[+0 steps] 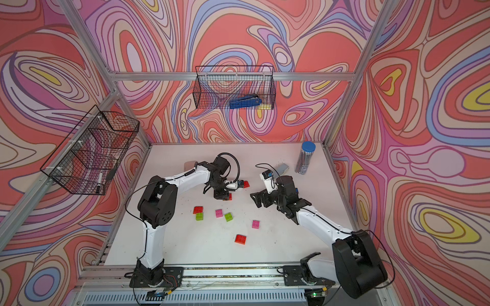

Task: Assemble the letter s with lego
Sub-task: Place the lego brick at the center of the board.

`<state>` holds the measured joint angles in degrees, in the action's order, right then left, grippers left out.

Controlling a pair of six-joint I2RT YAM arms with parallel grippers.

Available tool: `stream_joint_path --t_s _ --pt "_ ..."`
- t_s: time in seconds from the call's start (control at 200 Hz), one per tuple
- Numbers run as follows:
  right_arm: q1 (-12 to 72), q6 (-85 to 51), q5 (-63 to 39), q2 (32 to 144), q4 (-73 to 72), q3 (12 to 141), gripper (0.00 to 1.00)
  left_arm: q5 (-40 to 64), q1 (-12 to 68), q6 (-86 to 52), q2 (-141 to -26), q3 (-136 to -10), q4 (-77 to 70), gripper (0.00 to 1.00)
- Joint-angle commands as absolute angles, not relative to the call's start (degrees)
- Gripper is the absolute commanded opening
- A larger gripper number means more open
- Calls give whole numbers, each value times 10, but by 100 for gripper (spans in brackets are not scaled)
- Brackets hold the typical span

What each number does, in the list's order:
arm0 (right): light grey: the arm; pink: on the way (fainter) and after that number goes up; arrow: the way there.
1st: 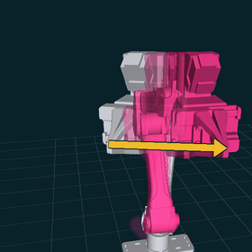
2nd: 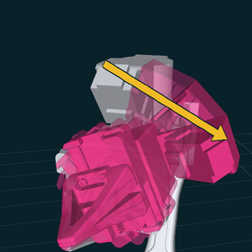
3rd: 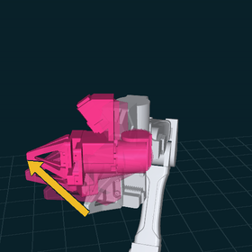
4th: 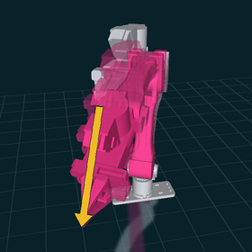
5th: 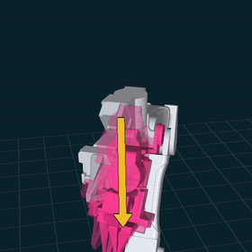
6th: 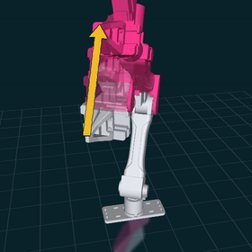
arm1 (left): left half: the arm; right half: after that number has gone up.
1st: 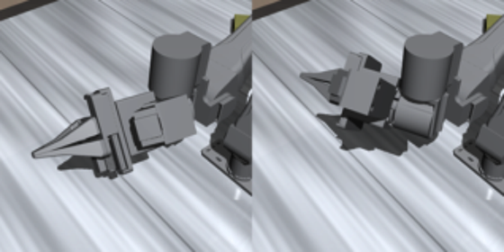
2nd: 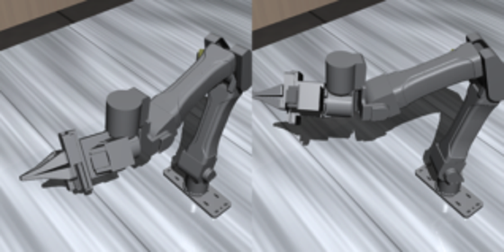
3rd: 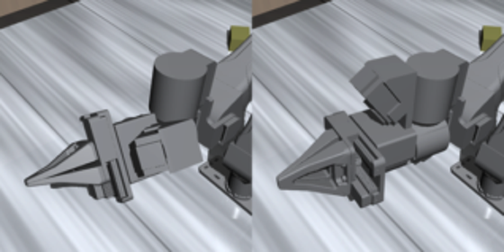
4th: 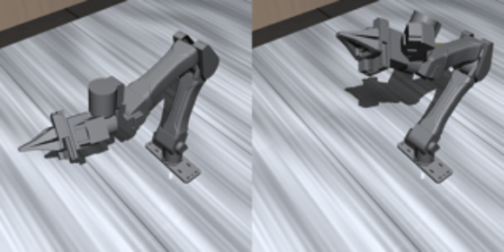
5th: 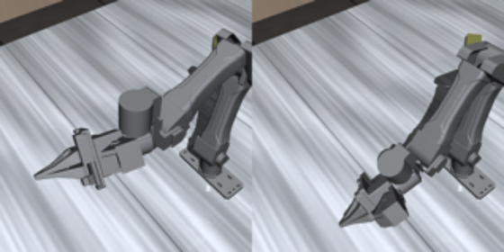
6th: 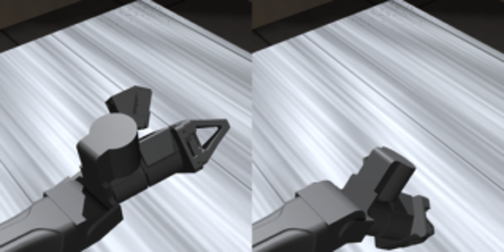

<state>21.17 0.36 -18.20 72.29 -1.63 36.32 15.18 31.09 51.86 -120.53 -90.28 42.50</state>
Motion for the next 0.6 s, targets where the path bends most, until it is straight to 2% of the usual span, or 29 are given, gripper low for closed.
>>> stream_joint_path --t_s 0.0,0.205,0.361,0.596 --pt "216 8 -180 704 -6 362 98 163 313 513 -1197 -922 452 55" --pt "216 6 -186 691 1 363 99 151 313 430 -1136 -919 481 63" --pt "216 2 -204 686 3 362 98 184 320 360 -1045 -821 448 64" --pt "216 1 -232 681 10 363 98 162 342 353 -972 -725 456 64"
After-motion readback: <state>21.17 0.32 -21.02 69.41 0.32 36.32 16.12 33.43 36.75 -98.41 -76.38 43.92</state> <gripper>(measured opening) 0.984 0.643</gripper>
